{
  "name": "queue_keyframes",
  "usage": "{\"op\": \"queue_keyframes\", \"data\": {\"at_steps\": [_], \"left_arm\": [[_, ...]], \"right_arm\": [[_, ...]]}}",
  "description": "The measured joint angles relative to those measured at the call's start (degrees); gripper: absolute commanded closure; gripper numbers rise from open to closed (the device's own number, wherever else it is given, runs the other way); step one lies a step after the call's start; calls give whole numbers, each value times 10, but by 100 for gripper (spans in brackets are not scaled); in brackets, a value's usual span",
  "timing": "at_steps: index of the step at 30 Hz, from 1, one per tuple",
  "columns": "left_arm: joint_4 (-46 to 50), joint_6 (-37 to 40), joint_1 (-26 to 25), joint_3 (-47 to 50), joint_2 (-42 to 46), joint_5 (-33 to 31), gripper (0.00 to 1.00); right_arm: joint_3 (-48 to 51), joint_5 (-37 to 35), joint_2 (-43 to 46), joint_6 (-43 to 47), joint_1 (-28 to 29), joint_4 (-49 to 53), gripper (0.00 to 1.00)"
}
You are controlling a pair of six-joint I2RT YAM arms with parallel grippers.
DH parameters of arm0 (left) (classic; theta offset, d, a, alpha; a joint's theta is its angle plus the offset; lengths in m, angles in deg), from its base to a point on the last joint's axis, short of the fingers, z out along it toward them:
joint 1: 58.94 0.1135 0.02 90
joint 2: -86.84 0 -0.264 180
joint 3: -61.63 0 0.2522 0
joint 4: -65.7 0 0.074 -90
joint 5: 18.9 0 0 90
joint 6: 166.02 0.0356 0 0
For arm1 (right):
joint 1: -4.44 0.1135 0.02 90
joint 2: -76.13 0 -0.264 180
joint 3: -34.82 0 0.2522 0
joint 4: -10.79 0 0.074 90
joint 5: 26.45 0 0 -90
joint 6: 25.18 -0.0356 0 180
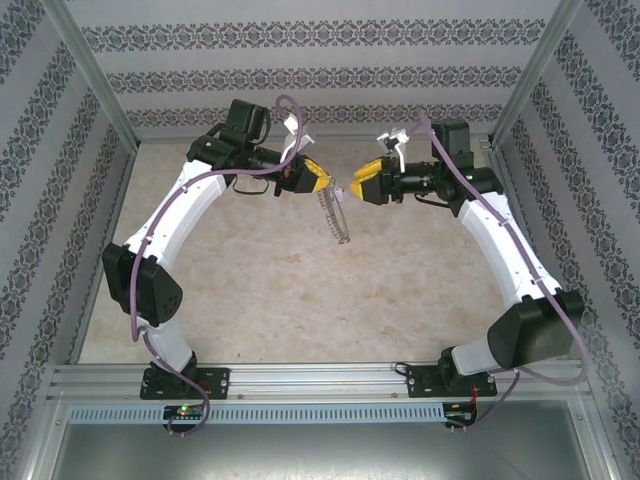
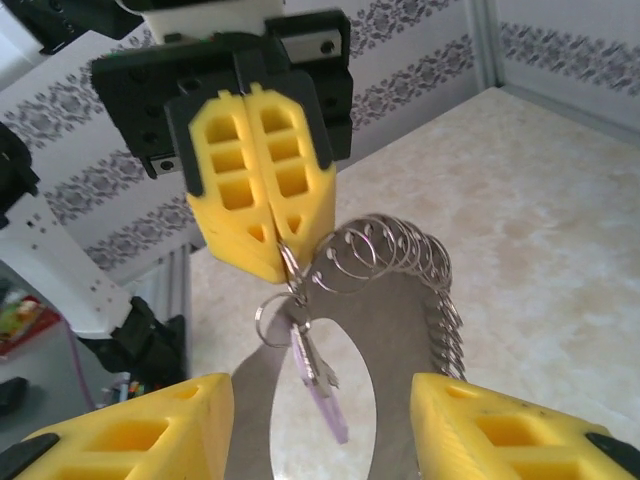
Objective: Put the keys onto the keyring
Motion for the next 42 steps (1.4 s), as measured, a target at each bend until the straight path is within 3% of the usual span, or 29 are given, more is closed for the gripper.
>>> {"op": "queue_keyframes", "data": {"at_steps": [16,18,23,37,38,39,40,42], "left_arm": [[-18,-15,0,0,4,0,100],[-19,-16,0,0,4,0,100],[-21,-17,0,0,4,0,100],[-46,-43,-2,28,12,-4,100],[-47,-44,-2,30,12,-5,100],[-49,-45,-2,32,13,-5,100],[-50,-46,-2,34,13,-6,100],[-59,-47,-2,34,13,-6,100]], "right_arm": [[18,61,-34,-25,38,-55,60],[19,61,-35,-25,42,-55,65],[20,61,-36,-24,49,-60,100],[-5,52,-84,-2,93,-27,100],[-13,48,-91,4,97,-17,95],[-19,44,-94,7,99,-8,77],[-22,42,-95,12,99,1,67],[-24,37,-94,23,100,17,62]]}}
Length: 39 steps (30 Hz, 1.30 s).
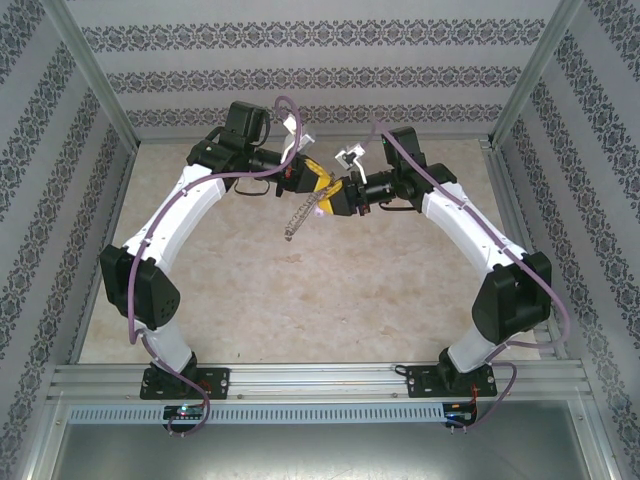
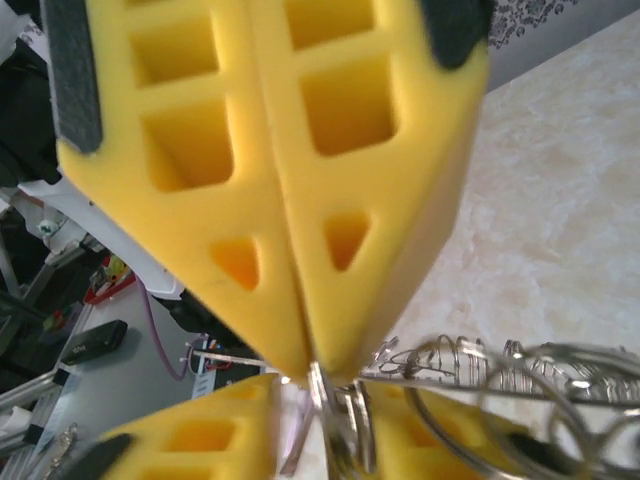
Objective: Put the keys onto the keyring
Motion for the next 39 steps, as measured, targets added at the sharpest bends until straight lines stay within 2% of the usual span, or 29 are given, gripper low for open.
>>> {"op": "queue_keyframes", "data": {"at_steps": [4,13,26,32,39], "left_arm": [[-13,0,0,0,2,0,100],[-24,-1,0,2,5,0,100],[-38,-15,0,11,14,1,100],[-39,-15,0,12,14,-7,100],[-42,-15,1,12,15,-12,100]], "right_arm": [[9,-6,16,5,-10,17,61],[42,7,116,-16,-97,-9,67],[-3,-5,66,-52,-48,-62,69],[-5,-7,56,-63,-45,-75,72],[-11,-7,52,-72,-45,-88,66]]}}
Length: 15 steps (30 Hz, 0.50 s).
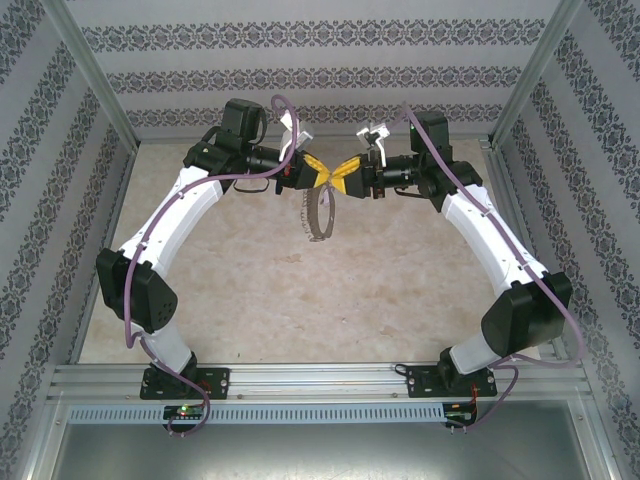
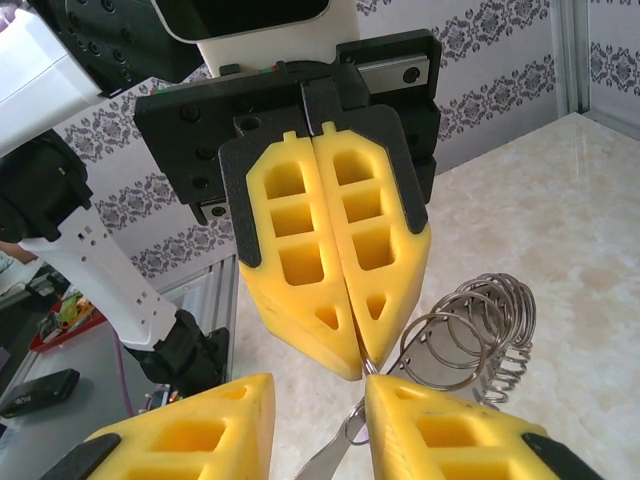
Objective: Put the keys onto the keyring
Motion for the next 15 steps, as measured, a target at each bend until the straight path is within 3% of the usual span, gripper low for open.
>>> {"op": "queue_keyframes", "data": {"at_steps": [15], "left_arm": [[0,0,-1,2,3,2,100]], "right_arm": [[2,-12,0,-9,-17,-17,62]]}}
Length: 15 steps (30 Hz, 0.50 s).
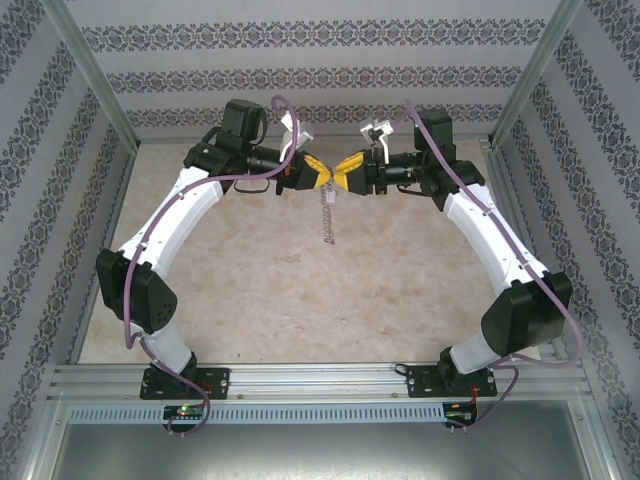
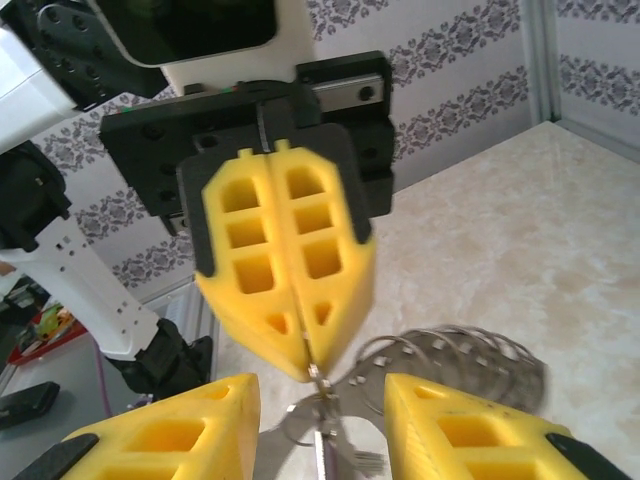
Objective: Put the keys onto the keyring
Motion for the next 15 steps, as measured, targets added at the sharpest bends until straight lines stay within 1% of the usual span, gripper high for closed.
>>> {"op": "queue_keyframes", "data": {"at_steps": [6,15], "left_arm": [[0,0,0,2,10,2,100],[0,0,0,3,11,2,100]], "right_arm": [[3,-4,-1,-9,-5,-17,64],[3,-3,-7,-13,8,-21,64]]}}
